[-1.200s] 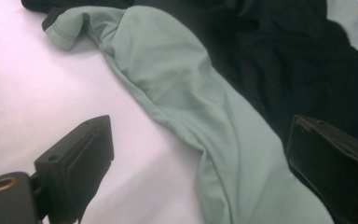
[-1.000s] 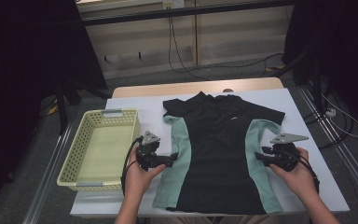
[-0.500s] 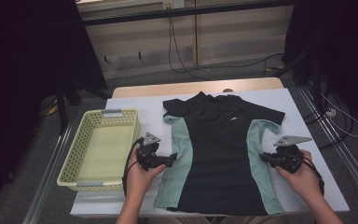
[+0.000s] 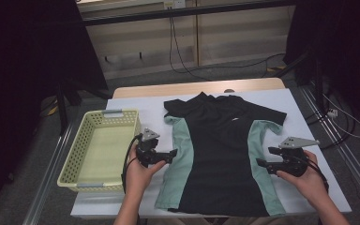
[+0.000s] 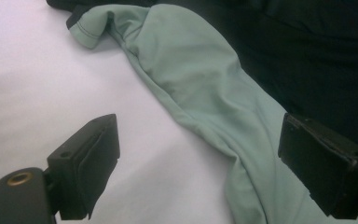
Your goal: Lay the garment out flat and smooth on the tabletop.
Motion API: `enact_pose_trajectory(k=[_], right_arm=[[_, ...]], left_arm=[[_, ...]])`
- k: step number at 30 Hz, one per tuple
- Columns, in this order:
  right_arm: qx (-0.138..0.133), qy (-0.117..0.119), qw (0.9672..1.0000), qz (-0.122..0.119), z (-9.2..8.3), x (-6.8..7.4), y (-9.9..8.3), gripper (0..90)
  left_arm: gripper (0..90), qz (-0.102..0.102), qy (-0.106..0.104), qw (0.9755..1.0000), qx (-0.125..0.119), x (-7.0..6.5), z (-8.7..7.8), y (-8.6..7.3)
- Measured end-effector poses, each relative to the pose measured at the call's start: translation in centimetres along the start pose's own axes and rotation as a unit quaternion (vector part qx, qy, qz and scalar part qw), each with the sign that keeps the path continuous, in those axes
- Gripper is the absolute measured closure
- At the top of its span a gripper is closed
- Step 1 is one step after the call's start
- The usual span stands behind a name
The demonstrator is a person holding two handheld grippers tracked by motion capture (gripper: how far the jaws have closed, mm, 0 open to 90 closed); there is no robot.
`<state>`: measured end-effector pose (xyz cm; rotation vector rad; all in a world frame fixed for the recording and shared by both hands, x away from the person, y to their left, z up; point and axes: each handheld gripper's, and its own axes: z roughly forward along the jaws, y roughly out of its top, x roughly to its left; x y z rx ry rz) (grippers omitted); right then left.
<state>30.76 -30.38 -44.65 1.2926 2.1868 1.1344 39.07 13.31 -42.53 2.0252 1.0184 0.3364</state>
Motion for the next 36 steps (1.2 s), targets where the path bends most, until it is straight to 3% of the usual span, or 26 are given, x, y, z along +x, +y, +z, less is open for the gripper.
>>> enact_pose_trajectory(k=[7,12,14,18,21,22,24,30,36], right_arm=[[-0.022,0.010,0.9997,0.001,0.2,0.6,0.3,22.9],[-0.012,-0.001,0.9998,-0.017,0.2,0.8,0.2,22.6],[-0.015,0.000,0.9998,-0.016,0.1,0.5,0.1,22.6],[-0.015,-0.001,0.9998,-0.013,-0.2,0.3,-0.2,22.6],[-0.018,-0.002,0.9998,-0.012,-0.4,0.1,-0.2,22.6],[-0.019,-0.003,0.9998,-0.011,-0.5,0.0,-0.2,22.5],[-0.022,-0.004,0.9997,-0.008,-0.7,-0.1,-0.2,22.6],[-0.023,-0.003,0.9997,-0.006,-0.8,-0.2,-0.2,22.7],[-0.021,-0.001,0.9997,-0.009,-0.5,-0.4,-0.1,22.6]], left_arm=[[12.9,0.012,0.012,0.9999,0.002,0.6,0.1,1.7],[13.0,0.009,0.009,0.9999,-0.002,1.2,1.1,3.0],[13.0,0.005,0.005,1.0000,-0.003,1.4,1.6,3.4],[13.6,0.011,0.016,0.9998,-0.003,1.8,2.4,4.2],[13.6,0.004,0.022,0.9997,-0.003,2.5,2.9,4.4],[13.6,-0.008,0.020,0.9997,-0.006,2.8,3.2,4.3],[13.7,0.004,0.032,0.9995,0.004,3.4,3.6,4.3],[16.1,0.004,0.048,0.9988,0.003,4.4,4.6,4.6],[21.5,-0.016,0.051,0.9985,-0.006,5.5,5.6,4.9]])
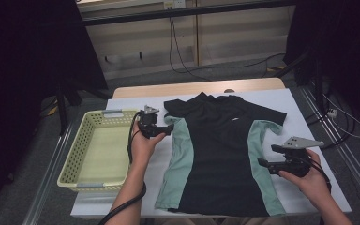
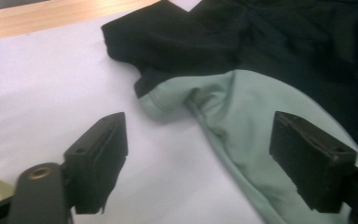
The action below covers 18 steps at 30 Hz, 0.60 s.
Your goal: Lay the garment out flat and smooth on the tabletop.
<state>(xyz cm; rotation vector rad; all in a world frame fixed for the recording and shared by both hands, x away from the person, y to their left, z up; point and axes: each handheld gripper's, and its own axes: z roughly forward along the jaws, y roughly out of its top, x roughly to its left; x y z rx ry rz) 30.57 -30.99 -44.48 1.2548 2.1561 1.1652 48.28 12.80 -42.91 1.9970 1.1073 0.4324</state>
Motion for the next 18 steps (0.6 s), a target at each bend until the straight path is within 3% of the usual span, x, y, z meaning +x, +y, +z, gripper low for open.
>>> enact_pose_trajectory(k=[5,10,18], right_arm=[[-0.002,0.007,1.0000,0.004,-0.1,-0.2,0.1,22.9],[-0.011,0.016,0.9998,0.007,-0.4,-0.1,0.4,23.6],[-0.013,0.022,0.9997,0.003,-0.3,0.0,0.6,23.8]], left_arm=[[28.9,-0.003,0.002,1.0000,-0.006,0.6,0.9,0.2],[43.1,-0.002,0.019,0.9997,-0.013,0.9,1.3,0.7],[55.0,-0.007,0.037,0.9991,-0.017,2.1,2.5,1.0]])
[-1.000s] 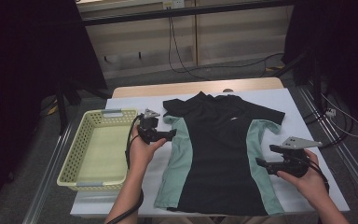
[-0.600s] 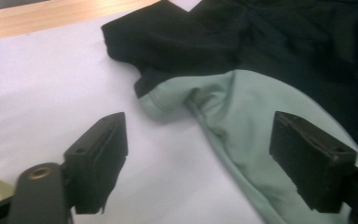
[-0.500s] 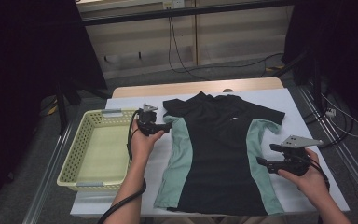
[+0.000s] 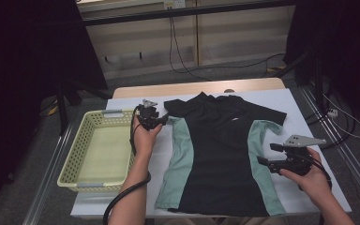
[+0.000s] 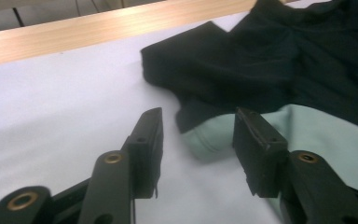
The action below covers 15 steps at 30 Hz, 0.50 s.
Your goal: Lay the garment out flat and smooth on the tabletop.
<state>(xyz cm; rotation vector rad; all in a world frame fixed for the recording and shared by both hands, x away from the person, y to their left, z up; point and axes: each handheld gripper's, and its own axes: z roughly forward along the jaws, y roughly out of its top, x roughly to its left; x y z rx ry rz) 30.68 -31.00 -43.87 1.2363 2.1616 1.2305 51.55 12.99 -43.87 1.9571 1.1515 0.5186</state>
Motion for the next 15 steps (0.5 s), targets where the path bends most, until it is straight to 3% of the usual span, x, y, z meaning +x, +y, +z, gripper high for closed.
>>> enact_pose_trajectory(k=[2,7,9,10,15], right_arm=[[0.002,0.000,1.0000,0.000,0.0,0.1,0.0,23.8],[0.002,-0.001,1.0000,0.004,0.0,-0.1,-0.2,23.8],[0.003,-0.002,1.0000,0.007,0.1,-0.2,-0.3,23.8],[0.003,-0.002,1.0000,0.007,0.1,-0.2,-0.3,23.8],[0.005,0.000,1.0000,0.006,0.1,-0.1,-0.3,23.9]], left_arm=[[55.6,-0.017,-0.004,0.9998,-0.004,0.3,0.5,0.0],[55.7,-0.026,-0.003,0.9996,0.010,0.6,1.7,-0.2],[55.8,-0.038,-0.009,0.9992,0.010,0.5,2.2,-0.3],[56.4,-0.030,-0.008,0.9994,0.019,0.4,2.4,-0.3],[63.1,-0.032,-0.025,0.9985,0.037,-0.1,3.1,-0.7]])
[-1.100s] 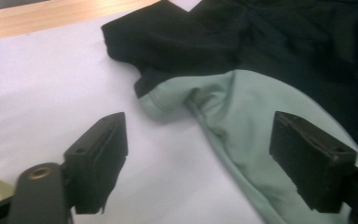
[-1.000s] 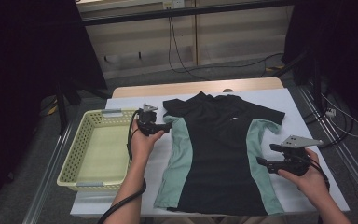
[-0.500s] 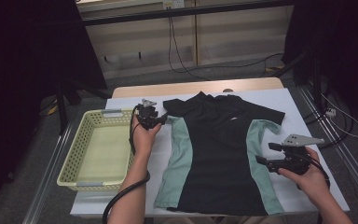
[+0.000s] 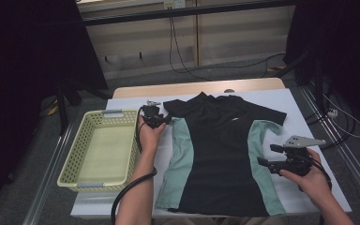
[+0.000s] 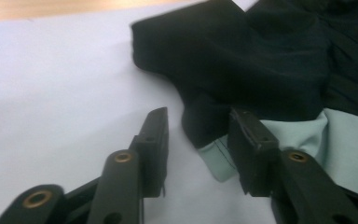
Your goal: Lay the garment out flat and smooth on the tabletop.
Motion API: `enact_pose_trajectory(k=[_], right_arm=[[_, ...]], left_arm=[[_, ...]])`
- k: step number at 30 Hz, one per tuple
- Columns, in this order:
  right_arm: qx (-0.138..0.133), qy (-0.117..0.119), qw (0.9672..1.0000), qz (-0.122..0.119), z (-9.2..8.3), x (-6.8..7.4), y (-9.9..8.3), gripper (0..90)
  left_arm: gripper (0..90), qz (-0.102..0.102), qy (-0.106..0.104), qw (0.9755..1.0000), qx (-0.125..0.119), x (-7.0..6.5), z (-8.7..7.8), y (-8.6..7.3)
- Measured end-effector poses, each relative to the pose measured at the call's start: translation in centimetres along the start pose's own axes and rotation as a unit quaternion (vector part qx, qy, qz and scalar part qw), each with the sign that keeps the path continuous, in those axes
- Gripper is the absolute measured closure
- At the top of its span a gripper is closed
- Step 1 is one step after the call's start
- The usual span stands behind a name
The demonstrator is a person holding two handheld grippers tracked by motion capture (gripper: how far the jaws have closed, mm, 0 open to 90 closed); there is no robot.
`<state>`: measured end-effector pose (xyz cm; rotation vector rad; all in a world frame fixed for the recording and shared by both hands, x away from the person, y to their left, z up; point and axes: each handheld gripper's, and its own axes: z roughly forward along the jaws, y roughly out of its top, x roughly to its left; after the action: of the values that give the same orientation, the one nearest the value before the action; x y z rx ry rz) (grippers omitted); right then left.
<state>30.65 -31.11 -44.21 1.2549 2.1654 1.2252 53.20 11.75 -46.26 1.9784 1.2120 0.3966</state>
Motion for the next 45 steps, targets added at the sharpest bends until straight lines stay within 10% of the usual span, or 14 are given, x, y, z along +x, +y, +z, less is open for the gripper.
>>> enact_pose_trajectory(k=[7,27,31,45], right_arm=[[0.001,0.000,1.0000,-0.001,0.0,0.2,0.0,23.9],[-0.002,0.008,0.9999,-0.012,0.4,0.8,0.8,23.6],[-0.004,0.008,0.9999,-0.013,0.3,0.8,0.8,23.4],[0.000,0.008,0.9999,-0.013,0.4,0.7,0.6,23.2]], left_arm=[[84.0,-0.006,-0.017,0.9998,0.005,-0.7,0.2,-0.1],[86.1,0.025,0.031,0.9992,0.008,-0.8,-6.0,1.2],[66.2,0.026,0.060,0.9979,-0.001,-0.8,-5.8,1.1],[43.3,0.009,0.053,0.9985,-0.004,-0.4,-4.0,1.1]])
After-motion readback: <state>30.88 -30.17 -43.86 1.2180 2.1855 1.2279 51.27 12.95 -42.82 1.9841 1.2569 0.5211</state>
